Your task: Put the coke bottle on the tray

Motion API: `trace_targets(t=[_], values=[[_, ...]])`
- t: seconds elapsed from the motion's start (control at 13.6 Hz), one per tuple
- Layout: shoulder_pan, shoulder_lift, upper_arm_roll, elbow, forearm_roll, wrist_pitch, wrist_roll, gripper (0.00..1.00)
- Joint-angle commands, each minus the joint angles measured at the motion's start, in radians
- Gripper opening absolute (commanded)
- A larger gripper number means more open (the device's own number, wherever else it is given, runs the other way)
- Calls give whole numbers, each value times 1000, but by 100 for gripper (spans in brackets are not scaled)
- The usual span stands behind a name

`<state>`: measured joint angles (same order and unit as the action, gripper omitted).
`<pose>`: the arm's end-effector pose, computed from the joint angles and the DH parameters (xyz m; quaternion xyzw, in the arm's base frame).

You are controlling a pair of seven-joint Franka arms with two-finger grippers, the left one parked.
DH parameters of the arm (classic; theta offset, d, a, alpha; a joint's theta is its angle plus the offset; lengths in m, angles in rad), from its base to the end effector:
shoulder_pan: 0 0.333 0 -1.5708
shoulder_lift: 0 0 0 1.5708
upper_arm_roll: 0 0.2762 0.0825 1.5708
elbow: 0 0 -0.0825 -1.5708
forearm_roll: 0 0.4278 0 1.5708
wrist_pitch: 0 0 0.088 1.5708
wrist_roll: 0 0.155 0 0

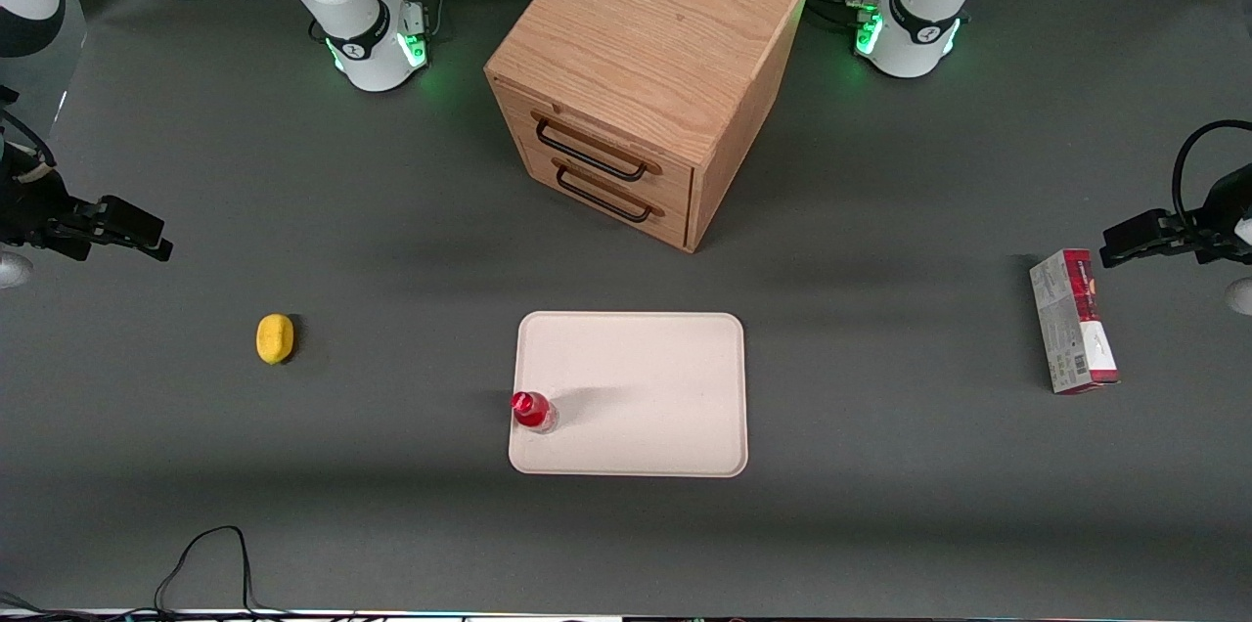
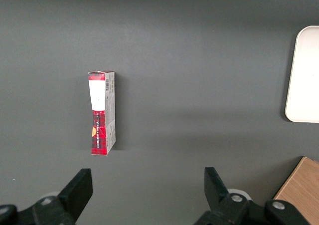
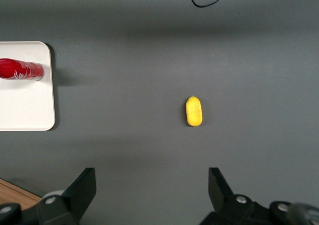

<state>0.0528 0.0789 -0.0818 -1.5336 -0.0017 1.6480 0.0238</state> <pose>0.6280 -0.0171 0.5148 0.9995 -0.0262 0.0179 0.0041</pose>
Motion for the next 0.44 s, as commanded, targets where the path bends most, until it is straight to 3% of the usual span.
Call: trace_targets(t=[0.0,0.37], values=[[-8,-18,5,-28,-17,15,-10,100],[-5,-16,-7,-25,-17,15,-10,100]])
